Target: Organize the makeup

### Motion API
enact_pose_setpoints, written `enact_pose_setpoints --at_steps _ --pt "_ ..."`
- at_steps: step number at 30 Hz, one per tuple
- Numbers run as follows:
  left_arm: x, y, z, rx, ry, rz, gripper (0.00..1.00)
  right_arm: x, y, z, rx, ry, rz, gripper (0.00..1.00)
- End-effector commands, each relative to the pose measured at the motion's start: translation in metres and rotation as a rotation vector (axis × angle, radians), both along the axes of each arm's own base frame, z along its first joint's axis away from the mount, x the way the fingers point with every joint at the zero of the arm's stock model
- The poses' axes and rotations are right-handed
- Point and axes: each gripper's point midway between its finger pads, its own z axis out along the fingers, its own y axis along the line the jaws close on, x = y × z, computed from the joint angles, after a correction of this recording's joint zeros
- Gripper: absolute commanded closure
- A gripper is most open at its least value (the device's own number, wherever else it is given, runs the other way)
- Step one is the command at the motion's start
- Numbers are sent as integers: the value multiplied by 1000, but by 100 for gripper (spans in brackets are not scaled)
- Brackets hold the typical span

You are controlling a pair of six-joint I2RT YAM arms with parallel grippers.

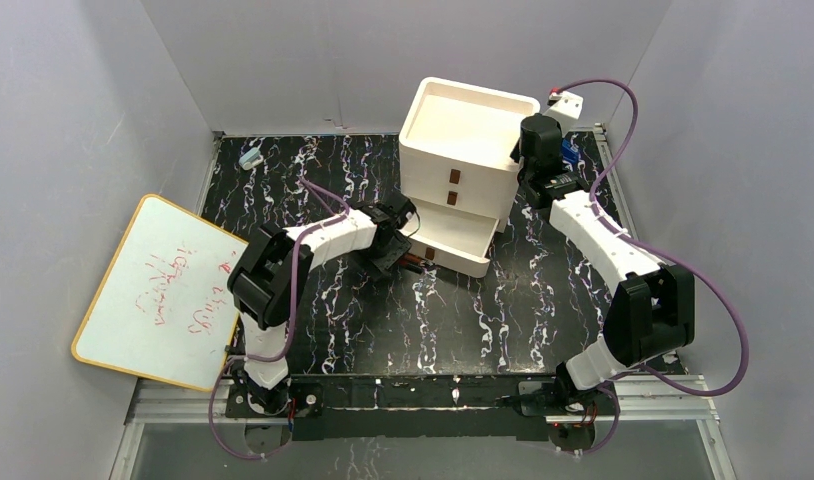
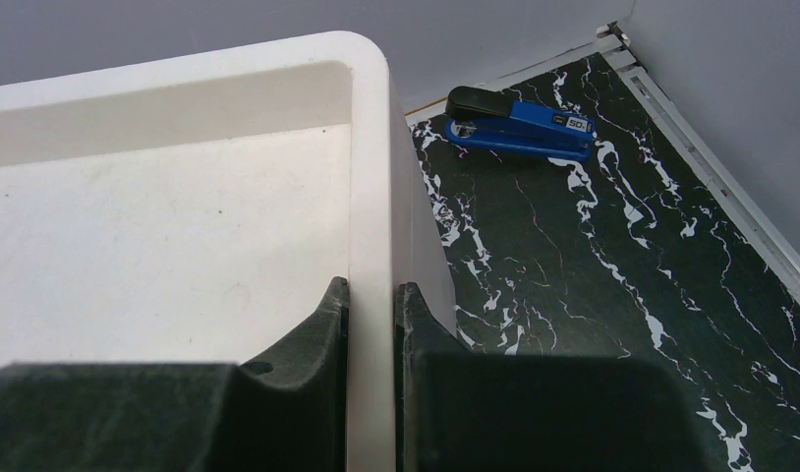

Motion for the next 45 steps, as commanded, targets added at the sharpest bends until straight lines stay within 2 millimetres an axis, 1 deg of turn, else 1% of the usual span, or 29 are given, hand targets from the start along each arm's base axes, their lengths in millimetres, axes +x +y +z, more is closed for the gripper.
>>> enact_pose_setpoints --at_steps 1,3,6,8,9,15,18,19,20,21,23,24,26,30,32,33,35,38,40,43,45 --pt "-31 13 -28 24 124 91 35 -110 26 -188 -112 721 235 99" --pt "-31 14 -27 20 116 100 35 -110 27 -188 -111 719 237 99" --pt "-31 15 -28 22 117 103 38 -109 27 -188 -110 718 237 99" --pt "-34 15 -32 22 130 104 43 -110 27 -187 -110 717 238 99" --pt "-35 15 -34 23 138 108 44 -110 27 -187 -110 716 238 99" --pt "-38 12 -43 17 167 131 42 -109 27 -185 -109 711 239 99" --pt "-37 10 -46 15 172 139 44 -109 27 -185 -108 712 240 99" --pt "-38 10 -48 13 179 146 47 -109 27 -184 -108 710 240 99" --pt "-40 10 -49 9 188 152 53 -109 27 -184 -108 710 238 99" --pt "-42 9 -51 3 198 157 61 -109 27 -184 -108 709 239 99" --pt "-49 10 -56 -3 230 165 78 -109 27 -183 -109 708 240 99" --pt "-53 9 -59 -7 246 165 83 -109 27 -183 -109 709 240 99" --pt "-61 9 -62 -15 282 166 88 -109 27 -184 -109 711 239 99" --pt "-73 14 -62 10 330 150 88 -109 28 -183 -106 709 242 99" --pt "-75 20 -61 31 330 149 97 -108 28 -183 -107 708 242 99" --pt "-76 22 -60 34 327 150 100 -108 28 -183 -107 708 243 99" --pt "-75 25 -59 40 316 150 100 -108 28 -183 -105 707 244 99" --pt "-71 29 -52 50 278 143 100 -109 28 -184 -107 709 242 99" --pt "-65 32 -38 55 232 140 100 -109 27 -184 -108 709 241 99" --pt "-51 40 -3 74 132 138 100 -109 27 -184 -109 710 240 99" --pt "-41 43 30 68 46 138 100 -109 27 -185 -107 710 239 99"
